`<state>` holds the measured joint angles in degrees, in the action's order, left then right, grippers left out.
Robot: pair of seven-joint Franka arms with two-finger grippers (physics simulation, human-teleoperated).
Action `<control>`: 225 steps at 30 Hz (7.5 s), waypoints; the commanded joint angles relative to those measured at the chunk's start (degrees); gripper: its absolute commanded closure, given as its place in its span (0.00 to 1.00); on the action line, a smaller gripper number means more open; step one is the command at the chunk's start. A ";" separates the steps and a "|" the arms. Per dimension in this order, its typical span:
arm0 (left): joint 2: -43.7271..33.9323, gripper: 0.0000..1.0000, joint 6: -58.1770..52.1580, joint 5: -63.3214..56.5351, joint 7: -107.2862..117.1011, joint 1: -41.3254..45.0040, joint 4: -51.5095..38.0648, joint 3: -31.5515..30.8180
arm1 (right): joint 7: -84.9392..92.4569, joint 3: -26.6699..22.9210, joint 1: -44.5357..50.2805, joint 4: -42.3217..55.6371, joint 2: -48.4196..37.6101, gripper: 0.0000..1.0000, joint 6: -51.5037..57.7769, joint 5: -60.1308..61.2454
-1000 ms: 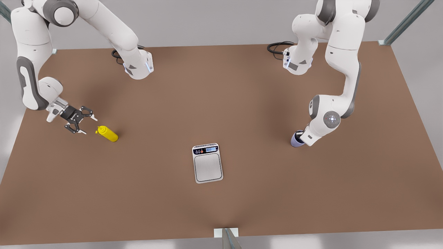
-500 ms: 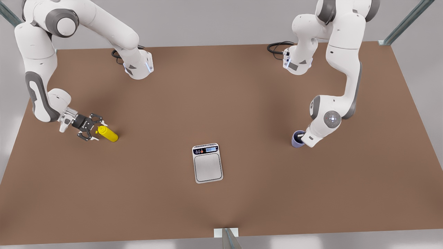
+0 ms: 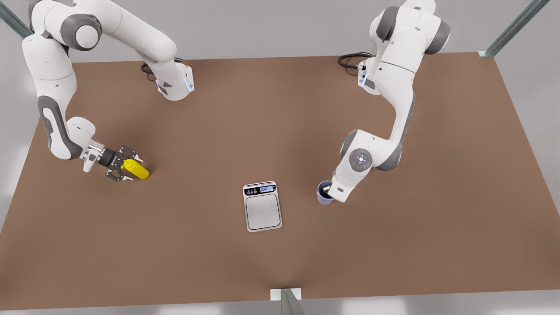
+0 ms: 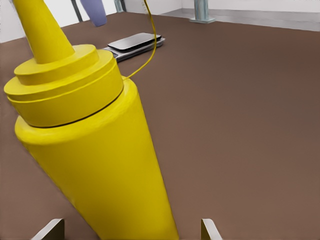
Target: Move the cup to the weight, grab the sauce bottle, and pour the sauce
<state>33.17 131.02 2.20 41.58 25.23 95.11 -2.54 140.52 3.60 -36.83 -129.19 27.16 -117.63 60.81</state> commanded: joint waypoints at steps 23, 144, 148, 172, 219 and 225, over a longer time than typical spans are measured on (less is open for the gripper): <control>25.45 0.46 -3.41 5.27 23.54 13.09 -40.09 -0.80 | 2.13 1.41 0.00 0.08 0.53 0.35 0.38 0.01; -13.49 0.00 -45.51 -3.87 -38.42 -18.55 -23.74 5.27 | -50.44 1.41 32.52 43.76 8.43 0.38 5.47 -24.35; -13.31 0.00 -45.33 -3.87 -38.51 -18.55 -23.74 5.27 | -39.36 1.32 28.13 43.76 10.98 0.38 13.03 -16.25; -12.87 0.00 -45.24 -3.87 -38.77 -18.55 -23.74 5.27 | -4.38 1.32 22.24 43.41 28.91 0.38 28.07 9.77; -12.34 0.00 -44.10 -3.87 -38.77 -18.55 -23.74 5.18 | -72.92 -17.31 29.53 75.58 21.97 0.00 39.32 -26.53; -12.34 0.00 -44.19 -3.96 -38.77 -18.55 -23.74 5.18 | -125.56 -6.33 34.37 51.51 -8.07 0.00 21.83 -57.82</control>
<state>20.84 86.85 -1.70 2.88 6.69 71.37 2.64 12.43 -2.19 -2.37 -79.74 16.70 -95.80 2.86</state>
